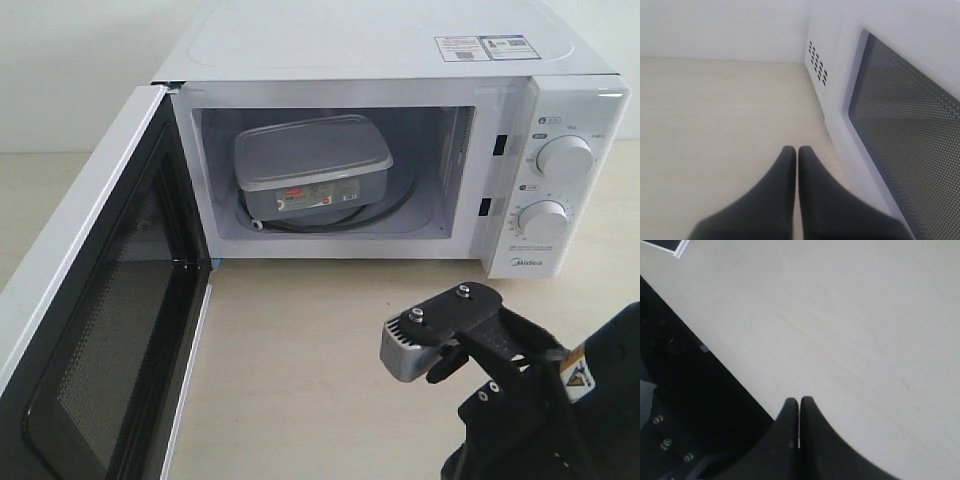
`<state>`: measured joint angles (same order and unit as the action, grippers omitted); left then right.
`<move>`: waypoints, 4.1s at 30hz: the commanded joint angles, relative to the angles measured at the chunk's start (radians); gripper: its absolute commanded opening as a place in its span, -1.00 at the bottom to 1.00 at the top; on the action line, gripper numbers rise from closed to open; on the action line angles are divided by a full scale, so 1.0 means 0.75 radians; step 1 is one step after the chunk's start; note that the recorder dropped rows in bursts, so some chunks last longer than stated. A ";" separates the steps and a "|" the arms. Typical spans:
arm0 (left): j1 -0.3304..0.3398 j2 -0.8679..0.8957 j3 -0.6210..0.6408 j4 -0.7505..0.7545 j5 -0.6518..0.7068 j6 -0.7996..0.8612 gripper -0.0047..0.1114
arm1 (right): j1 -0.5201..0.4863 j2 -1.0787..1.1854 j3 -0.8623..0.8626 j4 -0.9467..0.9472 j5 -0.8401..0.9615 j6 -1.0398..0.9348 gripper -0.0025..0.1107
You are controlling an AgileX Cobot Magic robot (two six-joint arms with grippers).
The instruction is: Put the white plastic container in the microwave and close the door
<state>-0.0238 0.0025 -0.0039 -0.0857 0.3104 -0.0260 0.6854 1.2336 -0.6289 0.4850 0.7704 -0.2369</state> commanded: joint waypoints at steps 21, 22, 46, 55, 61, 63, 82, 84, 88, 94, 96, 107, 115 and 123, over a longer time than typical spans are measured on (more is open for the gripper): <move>0.003 -0.003 0.005 -0.003 -0.006 -0.017 -0.85 | -0.011 -0.073 0.001 0.005 -0.174 -0.009 -0.96; 0.003 -0.003 0.005 -0.003 -0.006 -0.017 -0.85 | -0.022 -0.113 0.001 0.005 -0.201 -0.009 -0.96; 0.003 -0.003 0.005 -0.003 -0.006 -0.017 -0.85 | -0.705 -1.417 0.676 0.068 -0.709 -0.010 -0.96; 0.003 -0.003 0.005 -0.003 -0.006 -0.017 -0.85 | -0.822 -1.645 0.744 0.075 -0.728 0.029 -0.96; 0.003 -0.003 0.005 -0.003 -0.006 -0.017 -0.85 | -0.847 -1.645 0.744 0.069 -0.800 0.025 -0.96; 0.003 -0.003 0.005 -0.003 -0.006 -0.017 -0.85 | -0.847 -1.645 0.744 0.069 -0.824 0.025 -0.96; 0.003 -0.003 0.005 -0.003 -0.006 -0.017 -0.85 | -0.847 -1.645 0.821 -0.486 -0.908 0.190 -0.96; 0.003 -0.003 0.005 -0.003 -0.006 -0.017 -0.85 | -0.847 -1.645 0.838 -0.616 -0.935 0.285 -0.96; 0.003 -0.003 0.005 -0.003 -0.006 -0.017 -0.85 | -0.847 -1.645 0.838 -0.704 -0.851 0.304 -0.96; 0.003 -0.003 0.005 -0.003 -0.006 -0.017 -0.85 | -0.847 -1.645 0.838 -0.770 -0.791 0.304 -0.96; 0.003 -0.003 0.005 -0.003 -0.006 -0.017 -0.85 | -0.847 -1.645 0.838 -0.763 -0.730 0.304 -0.96; 0.003 -0.003 0.005 -0.003 -0.006 -0.017 -0.85 | -0.847 -1.645 0.838 -0.763 -0.572 0.341 -0.96; 0.003 -0.003 0.005 -0.003 -0.006 -0.017 -0.85 | -0.847 -1.645 0.838 -0.763 -0.572 0.345 -0.96; 0.003 -0.003 0.005 -0.003 -0.006 -0.017 -0.85 | -0.957 -1.645 0.838 -0.758 -0.572 0.348 -0.96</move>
<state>-0.0238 0.0025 -0.0039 -0.0857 0.3104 -0.0260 0.0037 0.0042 0.0006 -0.0798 0.3449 0.0200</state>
